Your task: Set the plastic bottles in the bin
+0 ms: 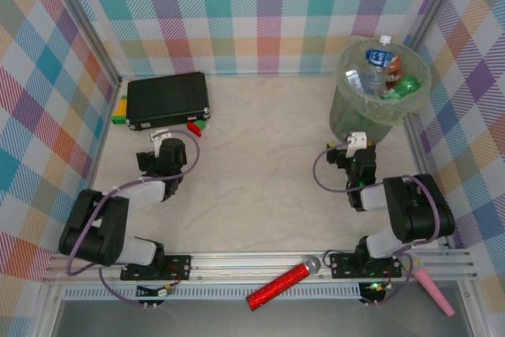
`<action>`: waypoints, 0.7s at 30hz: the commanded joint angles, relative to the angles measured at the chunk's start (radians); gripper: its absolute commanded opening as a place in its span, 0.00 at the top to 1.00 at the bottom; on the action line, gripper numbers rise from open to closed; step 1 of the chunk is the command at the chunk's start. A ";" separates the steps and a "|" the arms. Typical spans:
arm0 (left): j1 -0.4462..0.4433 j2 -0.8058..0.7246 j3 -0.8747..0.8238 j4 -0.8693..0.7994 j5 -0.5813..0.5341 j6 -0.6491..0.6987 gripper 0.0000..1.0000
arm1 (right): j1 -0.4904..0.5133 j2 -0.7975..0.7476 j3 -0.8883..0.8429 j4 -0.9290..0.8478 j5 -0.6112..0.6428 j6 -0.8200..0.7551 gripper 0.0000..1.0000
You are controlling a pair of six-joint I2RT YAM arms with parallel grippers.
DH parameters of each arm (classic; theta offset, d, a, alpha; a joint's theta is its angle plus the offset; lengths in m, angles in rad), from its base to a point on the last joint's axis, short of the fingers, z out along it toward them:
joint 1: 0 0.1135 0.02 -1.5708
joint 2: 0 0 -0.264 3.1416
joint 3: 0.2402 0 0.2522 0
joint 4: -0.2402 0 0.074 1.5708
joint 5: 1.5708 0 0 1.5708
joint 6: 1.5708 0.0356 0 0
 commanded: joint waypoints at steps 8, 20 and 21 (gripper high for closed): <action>0.098 0.032 -0.034 0.284 0.419 0.077 0.00 | -0.056 0.008 0.113 -0.151 -0.155 0.062 0.01; 0.144 0.176 -0.071 0.485 0.517 0.049 0.00 | -0.061 0.009 0.114 -0.152 -0.161 0.064 0.01; 0.144 0.176 -0.072 0.489 0.517 0.048 0.00 | -0.061 0.008 0.115 -0.151 -0.160 0.064 0.01</action>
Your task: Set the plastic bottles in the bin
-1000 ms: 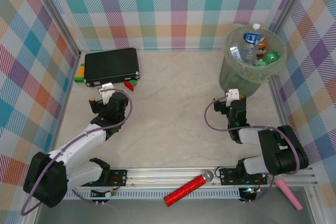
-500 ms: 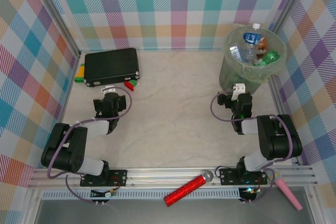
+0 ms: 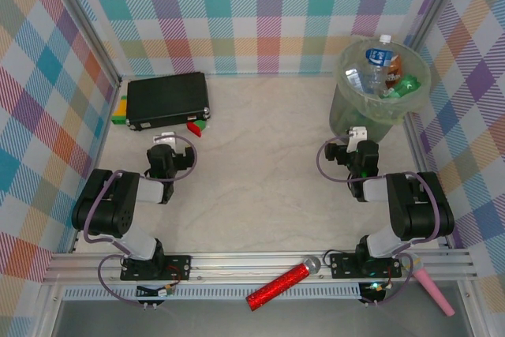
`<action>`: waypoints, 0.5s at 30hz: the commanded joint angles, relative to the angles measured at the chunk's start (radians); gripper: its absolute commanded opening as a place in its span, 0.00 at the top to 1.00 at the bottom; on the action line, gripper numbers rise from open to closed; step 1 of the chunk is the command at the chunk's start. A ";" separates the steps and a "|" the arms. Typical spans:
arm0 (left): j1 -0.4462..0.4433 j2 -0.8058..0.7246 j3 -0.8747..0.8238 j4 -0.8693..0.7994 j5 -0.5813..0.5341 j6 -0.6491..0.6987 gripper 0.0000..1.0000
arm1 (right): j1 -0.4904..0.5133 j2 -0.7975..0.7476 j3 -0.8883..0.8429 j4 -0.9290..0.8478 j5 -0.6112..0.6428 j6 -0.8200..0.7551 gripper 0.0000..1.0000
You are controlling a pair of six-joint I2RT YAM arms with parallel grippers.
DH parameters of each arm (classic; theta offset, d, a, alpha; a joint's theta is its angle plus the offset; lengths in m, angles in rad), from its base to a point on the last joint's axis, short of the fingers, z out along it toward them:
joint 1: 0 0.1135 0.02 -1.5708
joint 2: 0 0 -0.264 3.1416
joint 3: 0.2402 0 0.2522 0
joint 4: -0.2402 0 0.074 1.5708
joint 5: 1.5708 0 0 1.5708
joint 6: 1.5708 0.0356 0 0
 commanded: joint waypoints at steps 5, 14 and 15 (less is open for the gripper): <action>0.012 -0.009 0.020 0.039 0.035 -0.014 0.01 | -0.007 0.001 0.028 0.000 -0.025 0.014 0.01; 0.013 -0.010 0.021 0.039 0.035 -0.013 0.00 | -0.014 0.001 0.032 -0.008 -0.043 0.014 0.01; 0.012 -0.009 0.020 0.041 0.036 -0.013 0.00 | -0.015 0.001 0.034 -0.008 -0.043 0.015 0.01</action>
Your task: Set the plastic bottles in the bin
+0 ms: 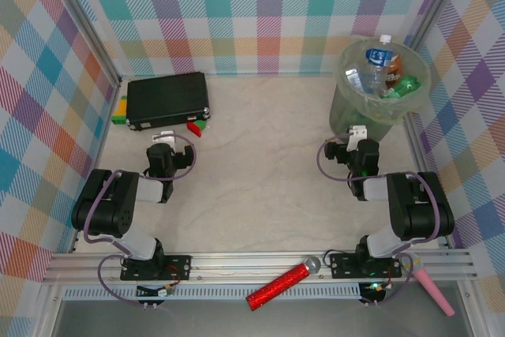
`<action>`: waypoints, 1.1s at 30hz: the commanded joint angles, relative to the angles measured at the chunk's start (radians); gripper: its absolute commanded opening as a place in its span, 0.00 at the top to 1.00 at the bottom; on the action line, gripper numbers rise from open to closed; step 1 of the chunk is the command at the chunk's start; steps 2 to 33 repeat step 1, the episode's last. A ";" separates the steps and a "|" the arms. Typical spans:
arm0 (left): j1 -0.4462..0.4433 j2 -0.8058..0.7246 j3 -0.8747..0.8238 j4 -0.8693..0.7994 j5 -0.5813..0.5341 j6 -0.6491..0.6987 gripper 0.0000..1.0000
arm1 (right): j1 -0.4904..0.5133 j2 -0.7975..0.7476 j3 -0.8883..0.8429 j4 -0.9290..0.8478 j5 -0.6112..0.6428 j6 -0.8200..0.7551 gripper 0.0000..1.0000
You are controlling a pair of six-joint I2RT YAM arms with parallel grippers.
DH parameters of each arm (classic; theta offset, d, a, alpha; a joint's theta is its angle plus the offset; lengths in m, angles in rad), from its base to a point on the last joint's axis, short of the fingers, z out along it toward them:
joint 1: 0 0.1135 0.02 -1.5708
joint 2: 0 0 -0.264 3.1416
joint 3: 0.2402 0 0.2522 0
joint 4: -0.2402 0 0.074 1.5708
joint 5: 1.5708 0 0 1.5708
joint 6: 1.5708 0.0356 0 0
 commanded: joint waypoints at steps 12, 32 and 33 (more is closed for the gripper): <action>0.007 -0.009 0.016 0.035 0.020 -0.011 0.00 | -0.012 0.001 0.022 -0.005 -0.026 0.013 0.01; 0.007 -0.009 0.016 0.035 0.020 -0.011 0.00 | -0.012 0.001 0.022 -0.005 -0.026 0.013 0.01; 0.007 -0.009 0.016 0.035 0.020 -0.011 0.00 | -0.012 0.001 0.022 -0.005 -0.026 0.013 0.01</action>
